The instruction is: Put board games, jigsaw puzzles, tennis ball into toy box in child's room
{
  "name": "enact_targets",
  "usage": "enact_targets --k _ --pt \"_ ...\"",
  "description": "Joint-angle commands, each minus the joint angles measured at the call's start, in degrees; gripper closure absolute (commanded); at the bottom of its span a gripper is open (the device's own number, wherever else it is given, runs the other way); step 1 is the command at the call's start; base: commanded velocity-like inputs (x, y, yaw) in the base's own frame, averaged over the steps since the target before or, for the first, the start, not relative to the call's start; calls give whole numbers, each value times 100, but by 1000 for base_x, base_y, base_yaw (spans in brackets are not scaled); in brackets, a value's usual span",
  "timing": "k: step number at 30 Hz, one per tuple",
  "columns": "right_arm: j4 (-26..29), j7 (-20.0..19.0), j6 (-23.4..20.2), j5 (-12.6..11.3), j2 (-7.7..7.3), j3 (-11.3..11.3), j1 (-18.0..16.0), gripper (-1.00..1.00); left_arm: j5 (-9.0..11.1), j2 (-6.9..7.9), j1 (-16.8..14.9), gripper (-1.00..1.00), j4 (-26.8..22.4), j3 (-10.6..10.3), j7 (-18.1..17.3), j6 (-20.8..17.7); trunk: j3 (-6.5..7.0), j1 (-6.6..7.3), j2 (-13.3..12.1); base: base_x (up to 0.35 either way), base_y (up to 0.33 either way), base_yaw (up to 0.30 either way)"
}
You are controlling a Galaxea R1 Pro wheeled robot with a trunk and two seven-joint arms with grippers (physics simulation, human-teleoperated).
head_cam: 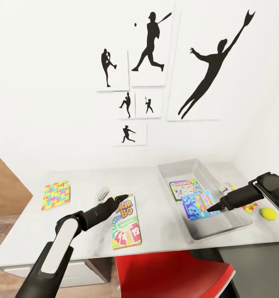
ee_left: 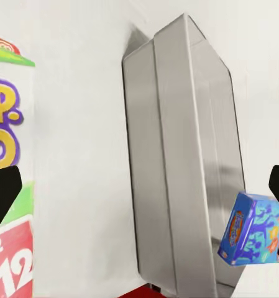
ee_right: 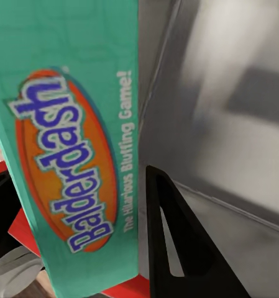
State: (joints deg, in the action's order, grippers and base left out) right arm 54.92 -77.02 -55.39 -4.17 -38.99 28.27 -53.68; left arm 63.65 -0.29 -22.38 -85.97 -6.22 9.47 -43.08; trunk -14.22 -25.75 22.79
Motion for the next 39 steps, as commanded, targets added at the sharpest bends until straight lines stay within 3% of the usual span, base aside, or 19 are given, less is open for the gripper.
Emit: enact_targets --k 1,7,13,39 --pt "1 11 -52 -44 -7 25 -9 100 65 -4 4 -100 -129 -22 -12 -70 -14 -4 12 0 0 0" --pt "1 11 -51 -41 0 32 -9 100 76 -9 29 -100 -452 -158 -505 -219 -20 -4 12 0 0 0" --pt "1 14 -51 -40 -2 31 -10 100 77 -7 36 -100 -544 -204 -772 -264 -23 -4 12 0 0 0" --pt "1 14 -51 -40 -3 30 -10 100 77 -4 41 -100 -605 -239 -931 -289 -116 -4 12 0 0 0"
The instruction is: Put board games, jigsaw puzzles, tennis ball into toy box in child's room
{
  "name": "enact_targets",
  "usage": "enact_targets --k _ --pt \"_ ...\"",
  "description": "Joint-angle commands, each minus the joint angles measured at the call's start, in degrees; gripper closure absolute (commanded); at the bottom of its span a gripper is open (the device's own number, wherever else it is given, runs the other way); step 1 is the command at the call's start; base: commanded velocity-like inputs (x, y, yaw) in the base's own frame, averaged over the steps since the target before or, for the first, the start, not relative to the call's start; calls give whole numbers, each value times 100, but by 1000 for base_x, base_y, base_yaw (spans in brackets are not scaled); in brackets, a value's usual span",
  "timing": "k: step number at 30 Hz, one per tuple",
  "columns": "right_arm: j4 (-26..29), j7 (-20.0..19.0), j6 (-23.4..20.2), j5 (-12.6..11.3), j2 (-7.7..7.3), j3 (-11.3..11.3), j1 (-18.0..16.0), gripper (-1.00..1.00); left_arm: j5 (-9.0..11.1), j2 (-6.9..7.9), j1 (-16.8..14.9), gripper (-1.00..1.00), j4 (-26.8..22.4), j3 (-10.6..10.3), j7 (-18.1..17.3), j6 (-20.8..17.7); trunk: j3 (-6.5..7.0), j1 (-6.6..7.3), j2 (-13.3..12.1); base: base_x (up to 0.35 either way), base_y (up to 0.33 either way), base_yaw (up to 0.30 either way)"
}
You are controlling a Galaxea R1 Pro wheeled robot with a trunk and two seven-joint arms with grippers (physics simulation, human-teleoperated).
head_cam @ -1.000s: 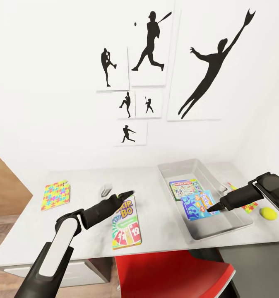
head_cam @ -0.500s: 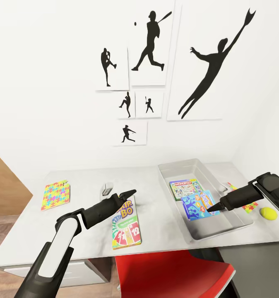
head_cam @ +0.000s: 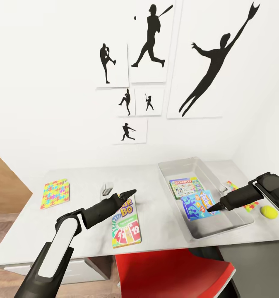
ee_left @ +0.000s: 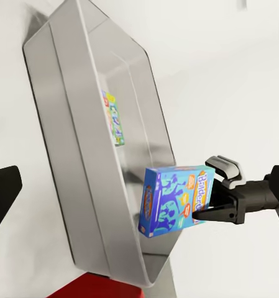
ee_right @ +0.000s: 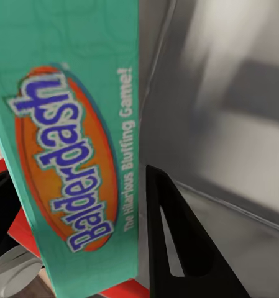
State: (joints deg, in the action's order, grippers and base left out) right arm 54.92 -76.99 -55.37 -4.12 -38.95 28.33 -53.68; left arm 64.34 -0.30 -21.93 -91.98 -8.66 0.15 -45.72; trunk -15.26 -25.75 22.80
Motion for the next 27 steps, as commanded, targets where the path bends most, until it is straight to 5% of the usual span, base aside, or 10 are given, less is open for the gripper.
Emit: enact_targets --k 1,27 --pt "1 12 -53 -45 -7 24 -11 100 6 -3 -5 -100 -3 5 2 -25 -20 -3 12 0 0 0" --pt "1 11 -53 -50 -9 17 -11 100 0 1 -5 -100 -4 -3 12 -31 -254 -3 12 0 0 0"
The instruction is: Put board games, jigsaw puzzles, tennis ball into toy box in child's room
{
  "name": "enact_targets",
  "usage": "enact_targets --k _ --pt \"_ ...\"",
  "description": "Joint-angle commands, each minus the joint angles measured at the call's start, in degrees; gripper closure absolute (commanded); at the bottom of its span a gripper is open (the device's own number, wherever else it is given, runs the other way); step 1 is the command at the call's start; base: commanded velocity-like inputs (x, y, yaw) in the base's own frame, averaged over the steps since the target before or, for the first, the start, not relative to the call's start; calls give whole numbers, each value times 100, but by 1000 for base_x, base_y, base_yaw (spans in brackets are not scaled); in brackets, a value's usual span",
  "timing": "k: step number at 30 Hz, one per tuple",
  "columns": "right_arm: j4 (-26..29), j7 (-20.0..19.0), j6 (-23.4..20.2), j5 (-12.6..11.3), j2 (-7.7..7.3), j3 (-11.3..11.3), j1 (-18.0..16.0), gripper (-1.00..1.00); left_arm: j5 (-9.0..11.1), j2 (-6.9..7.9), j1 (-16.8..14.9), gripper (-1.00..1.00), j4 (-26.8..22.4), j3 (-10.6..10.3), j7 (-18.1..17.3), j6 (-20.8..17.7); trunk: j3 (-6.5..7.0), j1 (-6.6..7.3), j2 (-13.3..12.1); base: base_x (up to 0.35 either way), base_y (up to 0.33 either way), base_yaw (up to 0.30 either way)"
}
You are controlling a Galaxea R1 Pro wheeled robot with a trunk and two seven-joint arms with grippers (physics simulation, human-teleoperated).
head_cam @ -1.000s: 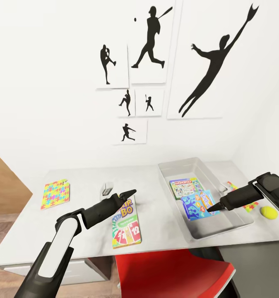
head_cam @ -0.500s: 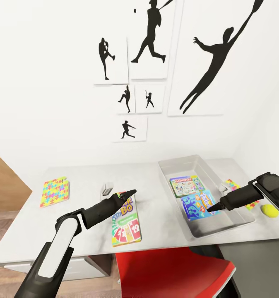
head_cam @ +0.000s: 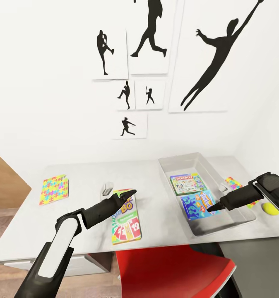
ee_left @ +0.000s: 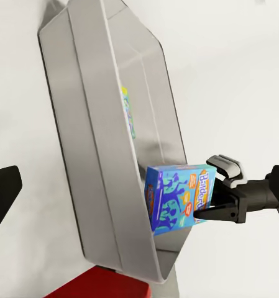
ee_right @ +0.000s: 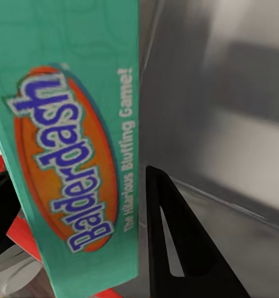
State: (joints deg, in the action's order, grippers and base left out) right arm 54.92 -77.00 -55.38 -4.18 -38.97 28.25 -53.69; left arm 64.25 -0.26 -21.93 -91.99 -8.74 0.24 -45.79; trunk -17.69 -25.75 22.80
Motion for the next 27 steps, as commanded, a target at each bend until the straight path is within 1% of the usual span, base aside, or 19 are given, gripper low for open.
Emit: enact_targets --k 1,12,18,23,27 --pt "1 11 -52 -45 -9 24 -10 100 8 -4 -4 -100 -3 5 3 -25 -20 -3 12 0 0 0" --pt "1 13 -52 -47 -14 23 -10 100 8 -8 -4 -100 -3 4 3 -27 -118 -3 12 0 0 0" --pt "1 14 -52 -48 -19 16 -10 100 8 -9 -4 -100 -3 4 3 -27 -145 -3 12 0 0 0" --pt "1 17 -52 -45 -21 -64 -10 100 8 -9 -4 -100 -3 4 3 -27 -153 -3 12 0 0 0" --pt "1 42 -55 -41 -31 -207 -10 100 8 -9 -4 -100 -3 4 3 -27 -156 -3 12 0 0 0"
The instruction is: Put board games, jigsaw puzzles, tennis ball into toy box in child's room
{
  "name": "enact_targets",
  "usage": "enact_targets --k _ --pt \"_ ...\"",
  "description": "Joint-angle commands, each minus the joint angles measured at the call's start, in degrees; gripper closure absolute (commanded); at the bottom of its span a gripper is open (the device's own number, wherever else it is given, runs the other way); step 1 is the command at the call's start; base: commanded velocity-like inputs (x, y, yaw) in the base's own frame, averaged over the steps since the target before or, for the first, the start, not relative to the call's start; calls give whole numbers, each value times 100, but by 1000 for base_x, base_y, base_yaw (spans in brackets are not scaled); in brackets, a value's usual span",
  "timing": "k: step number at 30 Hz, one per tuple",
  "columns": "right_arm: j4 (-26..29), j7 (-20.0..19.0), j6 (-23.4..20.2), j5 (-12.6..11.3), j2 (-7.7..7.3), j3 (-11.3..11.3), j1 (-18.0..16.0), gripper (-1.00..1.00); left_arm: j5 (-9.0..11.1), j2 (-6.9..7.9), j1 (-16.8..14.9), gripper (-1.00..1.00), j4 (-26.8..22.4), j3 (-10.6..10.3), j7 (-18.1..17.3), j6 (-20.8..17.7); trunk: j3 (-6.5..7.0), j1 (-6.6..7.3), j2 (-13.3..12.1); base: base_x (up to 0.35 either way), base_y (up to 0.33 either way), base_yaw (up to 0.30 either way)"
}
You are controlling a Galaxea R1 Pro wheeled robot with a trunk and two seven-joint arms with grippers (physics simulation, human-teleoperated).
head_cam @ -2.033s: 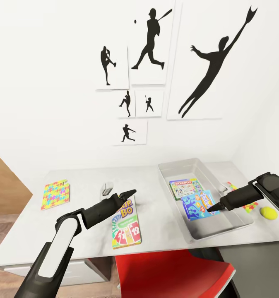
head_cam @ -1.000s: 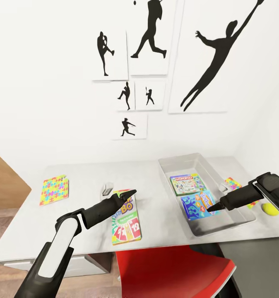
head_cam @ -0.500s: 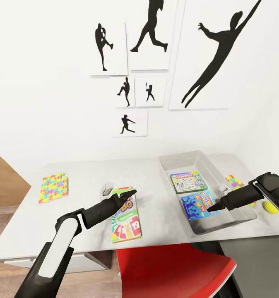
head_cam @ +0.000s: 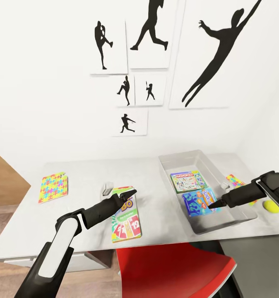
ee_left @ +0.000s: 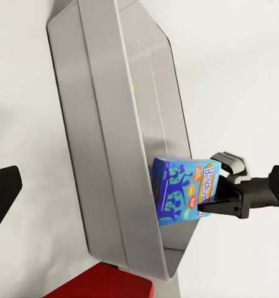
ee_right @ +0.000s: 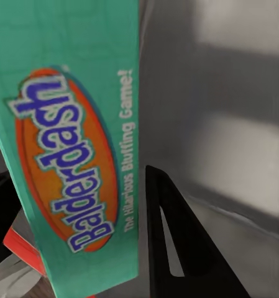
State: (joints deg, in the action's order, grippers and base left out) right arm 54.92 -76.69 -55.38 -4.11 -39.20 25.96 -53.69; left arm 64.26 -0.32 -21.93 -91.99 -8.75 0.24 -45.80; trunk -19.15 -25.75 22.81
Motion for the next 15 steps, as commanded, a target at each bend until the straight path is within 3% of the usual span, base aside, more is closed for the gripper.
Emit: enact_targets --k 1,15 --pt "1 11 -55 -48 -7 23 -9 100 7 -3 -4 -100 -3 5 3 -25 -11 -3 11 0 0 0" --pt "1 84 -57 -46 -39 -103 -16 100 7 -3 -4 -100 -3 5 4 -25 -14 -3 11 0 0 0"
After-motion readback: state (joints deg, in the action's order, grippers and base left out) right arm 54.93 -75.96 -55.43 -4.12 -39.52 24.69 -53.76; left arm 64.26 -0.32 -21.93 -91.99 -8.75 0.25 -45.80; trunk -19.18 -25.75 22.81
